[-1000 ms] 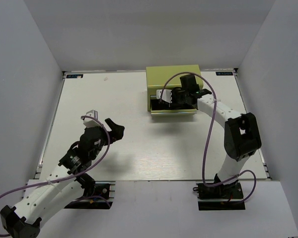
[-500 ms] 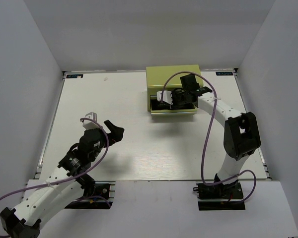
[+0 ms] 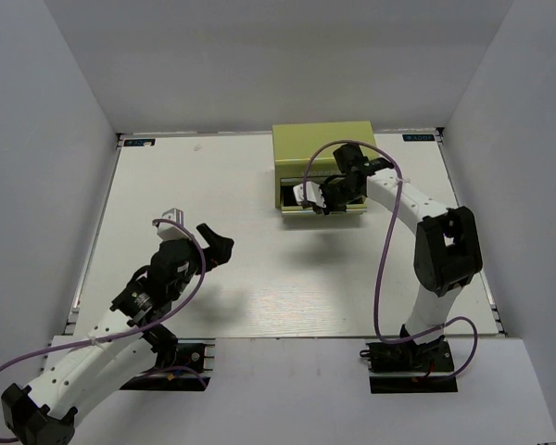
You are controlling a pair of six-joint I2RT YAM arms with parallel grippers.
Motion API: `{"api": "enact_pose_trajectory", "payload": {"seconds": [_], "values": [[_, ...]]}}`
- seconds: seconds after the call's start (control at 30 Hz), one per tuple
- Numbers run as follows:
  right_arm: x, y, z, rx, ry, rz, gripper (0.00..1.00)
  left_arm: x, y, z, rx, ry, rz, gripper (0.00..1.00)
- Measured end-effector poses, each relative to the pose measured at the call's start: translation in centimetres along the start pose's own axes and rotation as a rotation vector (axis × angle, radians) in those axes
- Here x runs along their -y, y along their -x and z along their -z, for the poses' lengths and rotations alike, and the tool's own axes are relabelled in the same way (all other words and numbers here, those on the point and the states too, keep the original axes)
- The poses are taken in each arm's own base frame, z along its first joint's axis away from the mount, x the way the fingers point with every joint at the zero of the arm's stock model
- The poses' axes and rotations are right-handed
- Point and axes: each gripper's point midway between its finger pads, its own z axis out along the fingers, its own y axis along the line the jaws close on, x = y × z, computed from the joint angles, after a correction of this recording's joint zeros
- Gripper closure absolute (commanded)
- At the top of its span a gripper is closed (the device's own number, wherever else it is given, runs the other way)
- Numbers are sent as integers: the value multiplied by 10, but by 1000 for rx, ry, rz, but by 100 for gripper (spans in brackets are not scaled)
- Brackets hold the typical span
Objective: Sort the stationery into containers
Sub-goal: Close the drawer in the storage box.
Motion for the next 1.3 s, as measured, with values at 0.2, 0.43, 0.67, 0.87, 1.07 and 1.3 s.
{"api": "enact_pose_trajectory", "payload": {"seconds": [0.2,0.43,0.67,0.87,1.07,1.3], "values": [[4,-14,-13,-48,-26,-48,100,1,0,-1,-1,-2,0,1],[-5,-30,-30,-113,-30,-106,100,1,-2,-2,-11,0,-2,1],[0,-43,-42,-188,-122,-158,100,1,-3,-2,-10,-2,-2,1],[21,-60,-42,-262,-273,-172,100,1,-3,-2,-11,-3,-2,1],[44,-68,-35,-303,-415,-160,100,1,-3,-2,-12,-4,-2,1],[64,-69,-27,-343,-530,-138,100,1,-3,-2,-11,-4,-2,1]]}}
